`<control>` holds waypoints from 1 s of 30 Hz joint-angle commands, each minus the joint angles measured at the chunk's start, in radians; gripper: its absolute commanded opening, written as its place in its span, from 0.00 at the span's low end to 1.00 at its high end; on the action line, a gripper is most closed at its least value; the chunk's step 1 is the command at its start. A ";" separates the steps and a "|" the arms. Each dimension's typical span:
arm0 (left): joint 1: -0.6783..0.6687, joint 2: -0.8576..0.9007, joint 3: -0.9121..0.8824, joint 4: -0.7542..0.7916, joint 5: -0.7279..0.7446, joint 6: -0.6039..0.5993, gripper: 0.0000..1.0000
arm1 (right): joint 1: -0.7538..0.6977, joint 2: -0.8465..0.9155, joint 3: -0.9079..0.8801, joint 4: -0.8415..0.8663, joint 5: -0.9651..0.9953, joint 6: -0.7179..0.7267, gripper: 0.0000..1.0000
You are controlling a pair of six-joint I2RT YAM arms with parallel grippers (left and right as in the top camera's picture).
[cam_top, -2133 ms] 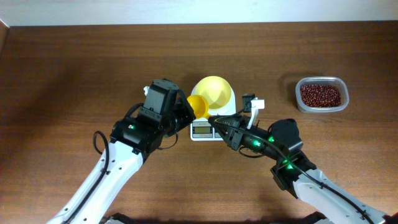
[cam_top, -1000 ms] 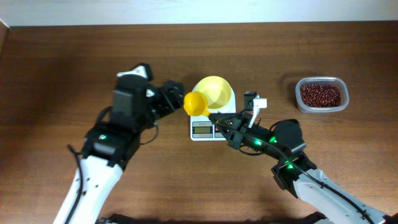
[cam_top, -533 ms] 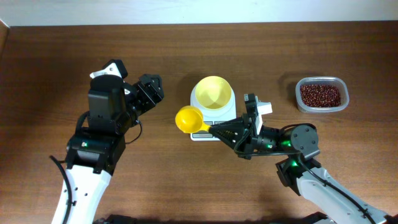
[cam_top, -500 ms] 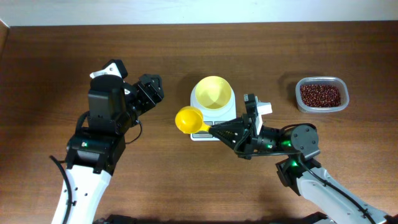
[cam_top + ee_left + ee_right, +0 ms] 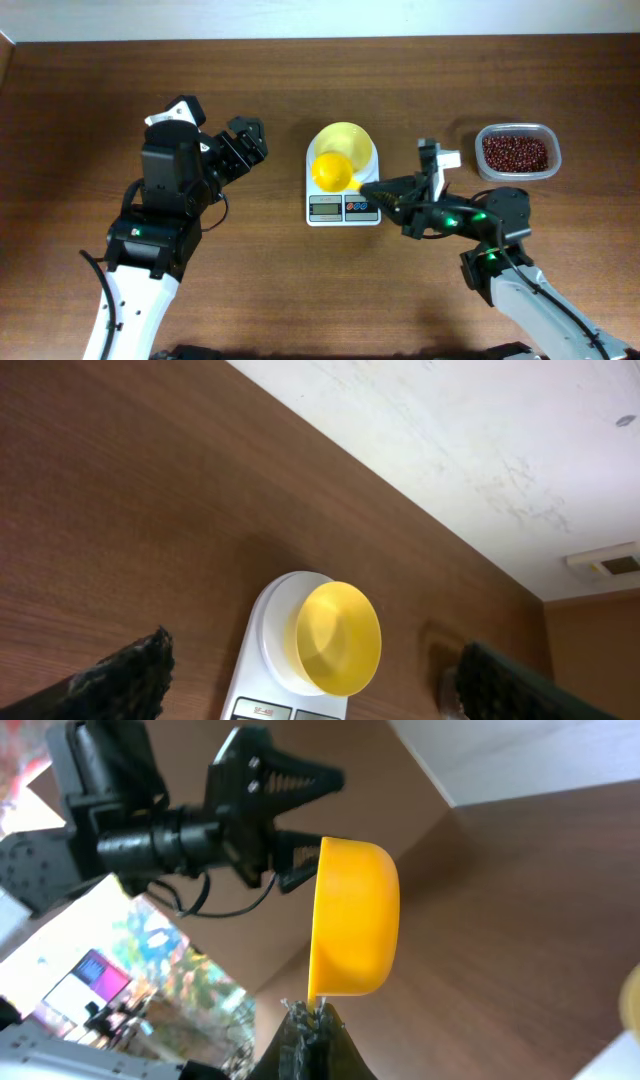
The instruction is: Scoop item into bowl and weigh 50g on scale
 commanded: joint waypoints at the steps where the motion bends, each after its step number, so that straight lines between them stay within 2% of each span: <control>1: 0.005 -0.008 0.019 0.001 -0.011 0.011 0.99 | -0.047 0.001 0.008 0.004 -0.006 -0.002 0.04; 14: 0.005 -0.008 0.019 -0.069 -0.011 0.033 0.99 | -0.102 -0.020 0.008 0.106 -0.014 0.095 0.04; 19: 0.004 -0.008 0.019 -0.074 -0.002 0.193 0.99 | -0.174 -0.020 0.008 0.107 -0.013 0.122 0.04; 25: -0.005 -0.008 0.019 -0.107 0.000 0.298 0.99 | -0.192 -0.021 0.008 0.114 -0.013 0.129 0.04; 30: -0.073 -0.008 0.019 -0.110 0.000 0.409 0.99 | -0.193 -0.021 0.018 0.115 0.010 0.134 0.04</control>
